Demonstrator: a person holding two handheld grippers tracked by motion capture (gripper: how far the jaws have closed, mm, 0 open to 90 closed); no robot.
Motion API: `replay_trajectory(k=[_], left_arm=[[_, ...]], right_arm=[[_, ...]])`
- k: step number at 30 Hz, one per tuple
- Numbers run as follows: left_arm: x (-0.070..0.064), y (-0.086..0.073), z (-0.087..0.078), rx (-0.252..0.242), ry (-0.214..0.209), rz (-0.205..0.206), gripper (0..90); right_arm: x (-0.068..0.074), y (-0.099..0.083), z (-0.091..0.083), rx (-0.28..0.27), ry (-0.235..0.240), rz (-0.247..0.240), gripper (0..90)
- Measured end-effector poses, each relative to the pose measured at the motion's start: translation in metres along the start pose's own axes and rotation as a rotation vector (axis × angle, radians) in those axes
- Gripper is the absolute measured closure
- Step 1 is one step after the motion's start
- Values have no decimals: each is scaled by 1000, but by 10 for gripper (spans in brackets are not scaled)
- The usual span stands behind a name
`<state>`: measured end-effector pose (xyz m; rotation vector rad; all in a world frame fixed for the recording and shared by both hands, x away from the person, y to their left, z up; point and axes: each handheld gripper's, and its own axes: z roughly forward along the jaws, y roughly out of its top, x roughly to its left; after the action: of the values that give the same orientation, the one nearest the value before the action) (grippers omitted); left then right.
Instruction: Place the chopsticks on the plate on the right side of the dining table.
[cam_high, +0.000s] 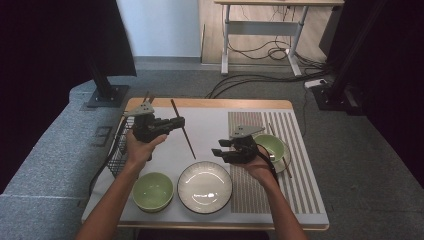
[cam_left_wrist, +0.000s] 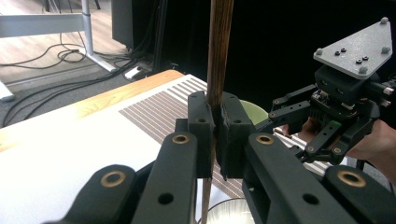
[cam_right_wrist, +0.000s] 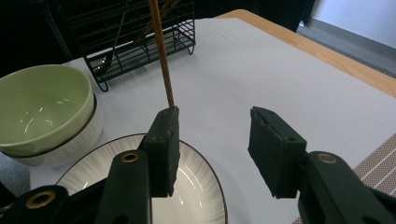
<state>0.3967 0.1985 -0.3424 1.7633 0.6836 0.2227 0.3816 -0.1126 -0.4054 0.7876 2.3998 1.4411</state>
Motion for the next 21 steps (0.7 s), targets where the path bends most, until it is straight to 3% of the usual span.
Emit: replay_trajectory(k=[21], left_arm=[[-6, 1, 13, 16, -19, 11, 850]], right_arm=[[8, 10, 7, -7, 11, -21, 531]])
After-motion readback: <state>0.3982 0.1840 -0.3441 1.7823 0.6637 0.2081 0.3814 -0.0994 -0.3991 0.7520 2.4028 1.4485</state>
